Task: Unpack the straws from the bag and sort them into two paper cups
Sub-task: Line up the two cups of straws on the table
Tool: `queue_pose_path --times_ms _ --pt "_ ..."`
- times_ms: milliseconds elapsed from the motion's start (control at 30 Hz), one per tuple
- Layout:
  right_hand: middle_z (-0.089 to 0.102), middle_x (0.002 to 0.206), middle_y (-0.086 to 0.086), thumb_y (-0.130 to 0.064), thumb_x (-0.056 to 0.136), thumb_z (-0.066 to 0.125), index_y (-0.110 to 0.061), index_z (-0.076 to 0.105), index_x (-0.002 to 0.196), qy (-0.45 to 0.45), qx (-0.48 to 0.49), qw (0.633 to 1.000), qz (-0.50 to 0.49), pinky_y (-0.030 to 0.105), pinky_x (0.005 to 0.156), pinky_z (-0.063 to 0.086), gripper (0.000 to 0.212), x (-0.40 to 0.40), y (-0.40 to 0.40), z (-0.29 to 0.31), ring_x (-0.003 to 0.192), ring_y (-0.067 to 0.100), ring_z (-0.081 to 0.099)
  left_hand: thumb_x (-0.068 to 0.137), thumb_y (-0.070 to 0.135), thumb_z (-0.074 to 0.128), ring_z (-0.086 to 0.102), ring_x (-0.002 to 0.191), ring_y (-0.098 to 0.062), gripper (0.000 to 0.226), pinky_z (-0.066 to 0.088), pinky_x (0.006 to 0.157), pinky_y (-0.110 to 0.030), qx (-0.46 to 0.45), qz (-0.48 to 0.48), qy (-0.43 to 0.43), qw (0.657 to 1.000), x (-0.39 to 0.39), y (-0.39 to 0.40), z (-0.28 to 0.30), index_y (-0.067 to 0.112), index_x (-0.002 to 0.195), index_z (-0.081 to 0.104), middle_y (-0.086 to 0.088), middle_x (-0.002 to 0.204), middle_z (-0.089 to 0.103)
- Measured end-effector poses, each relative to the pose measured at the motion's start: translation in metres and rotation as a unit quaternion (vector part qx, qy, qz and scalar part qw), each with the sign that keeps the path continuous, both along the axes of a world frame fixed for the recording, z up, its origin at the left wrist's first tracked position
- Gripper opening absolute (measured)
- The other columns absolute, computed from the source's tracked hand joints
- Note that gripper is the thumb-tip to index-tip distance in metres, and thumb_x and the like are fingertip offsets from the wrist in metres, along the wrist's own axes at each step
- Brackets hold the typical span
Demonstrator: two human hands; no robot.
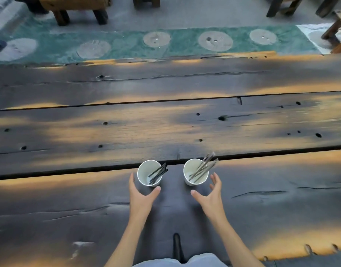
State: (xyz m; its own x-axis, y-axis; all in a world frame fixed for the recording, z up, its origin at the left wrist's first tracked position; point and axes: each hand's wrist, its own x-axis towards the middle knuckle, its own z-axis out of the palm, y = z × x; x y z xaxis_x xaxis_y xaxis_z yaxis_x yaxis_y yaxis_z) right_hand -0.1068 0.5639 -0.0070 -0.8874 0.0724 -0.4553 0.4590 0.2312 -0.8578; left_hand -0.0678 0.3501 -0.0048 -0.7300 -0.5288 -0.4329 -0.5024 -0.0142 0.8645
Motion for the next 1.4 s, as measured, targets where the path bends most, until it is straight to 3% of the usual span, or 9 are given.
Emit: queue_pose_path --times_ms 133,267,367,467,767,1033,1167,1300,1400 --pt "0.031 0.150 -0.014 -0.019 0.070 0.083 -0.033 0.019 0.147 -0.008 -0.030 0.999 0.011 0.037 0.116 0.028 0.101 -0.015 -0.006 -0.002 0.139 0.006 0.032 0.070 0.011 0.086 0.045 0.126 -0.003 0.099 0.033 0.107 -0.027 0.008 0.001 0.029 1.000 -0.016 -0.001 -0.003 0.036 0.144 0.027 0.031 0.133 0.044" --pt "0.044 0.138 -0.018 -0.024 0.062 0.084 -0.035 0.025 0.142 -0.011 -0.038 0.999 0.011 0.032 0.109 0.035 0.099 -0.024 -0.011 -0.005 0.127 -0.004 0.044 0.068 -0.001 0.084 0.053 0.111 0.012 0.099 0.040 0.100 -0.024 0.014 -0.007 0.048 0.999 -0.023 -0.001 -0.008 0.035 0.142 0.030 0.026 0.126 0.052" --pt "0.055 0.128 -0.008 -0.022 0.063 0.084 -0.035 0.035 0.128 -0.007 -0.042 0.999 0.007 0.029 0.099 0.042 0.082 -0.029 -0.012 -0.006 0.117 0.005 0.054 0.067 -0.001 0.085 0.056 0.111 0.007 0.091 0.043 0.099 -0.026 0.007 -0.005 0.055 0.998 -0.027 0.000 -0.010 0.031 0.138 0.036 0.022 0.124 0.056" --pt "0.061 0.118 -0.005 -0.019 0.066 0.083 -0.039 0.041 0.113 0.001 -0.050 0.999 0.015 0.024 0.090 0.045 0.066 -0.032 -0.013 -0.005 0.105 0.003 0.060 0.067 0.002 0.086 0.058 0.111 0.001 0.083 0.045 0.098 -0.027 -0.005 -0.005 0.067 0.998 -0.029 -0.002 -0.012 0.031 0.131 0.041 0.018 0.123 0.058" --pt "0.063 0.114 -0.004 -0.015 0.068 0.086 -0.034 0.042 0.115 0.027 -0.060 0.998 0.001 0.026 0.086 0.048 0.067 -0.063 -0.028 0.002 0.102 0.006 0.062 0.066 0.005 0.088 0.060 0.111 -0.008 0.079 0.050 0.098 -0.034 -0.019 0.014 0.079 0.997 -0.053 -0.014 -0.008 0.025 0.129 0.046 0.006 0.124 0.060" --pt "0.066 0.107 -0.005 -0.012 0.066 0.088 -0.031 0.044 0.110 0.098 -0.059 0.993 -0.004 0.015 0.079 0.050 0.065 -0.162 -0.067 0.026 0.089 -0.004 0.064 0.065 0.002 0.088 0.060 0.107 -0.005 0.079 0.048 0.088 -0.022 -0.020 0.040 0.105 0.993 -0.142 -0.050 0.011 0.024 0.126 0.042 0.009 0.119 0.059" --pt "0.066 0.112 -0.003 -0.027 0.056 0.087 -0.027 0.047 0.117 0.121 -0.090 0.989 -0.012 0.038 0.092 0.054 0.074 -0.227 -0.085 0.028 0.102 0.013 0.066 0.065 -0.001 0.086 0.058 0.102 0.002 0.079 0.046 0.087 -0.022 -0.030 0.040 0.131 0.990 -0.206 -0.074 0.015 0.026 0.125 0.041 0.013 0.115 0.056" --pt "0.064 0.111 0.000 -0.013 0.061 0.086 -0.017 0.047 0.119 0.154 -0.088 0.984 -0.018 0.019 0.076 0.054 0.070 -0.296 -0.104 0.030 0.095 0.005 0.064 0.067 0.003 0.085 0.060 0.105 0.001 0.079 0.050 0.087 -0.022 -0.016 0.029 0.156 0.987 -0.270 -0.096 0.016 0.026 0.129 0.041 0.009 0.121 0.057" --pt "0.064 0.109 -0.003 -0.009 0.066 0.085 -0.013 0.047 0.121 0.173 -0.093 0.980 -0.016 0.018 0.075 0.053 0.067 -0.347 -0.112 0.026 0.090 -0.004 0.063 0.066 0.007 0.085 0.061 0.103 0.001 0.080 0.052 0.078 -0.016 -0.008 0.023 0.177 0.984 -0.317 -0.110 0.014 0.023 0.131 0.042 0.003 0.125 0.057"
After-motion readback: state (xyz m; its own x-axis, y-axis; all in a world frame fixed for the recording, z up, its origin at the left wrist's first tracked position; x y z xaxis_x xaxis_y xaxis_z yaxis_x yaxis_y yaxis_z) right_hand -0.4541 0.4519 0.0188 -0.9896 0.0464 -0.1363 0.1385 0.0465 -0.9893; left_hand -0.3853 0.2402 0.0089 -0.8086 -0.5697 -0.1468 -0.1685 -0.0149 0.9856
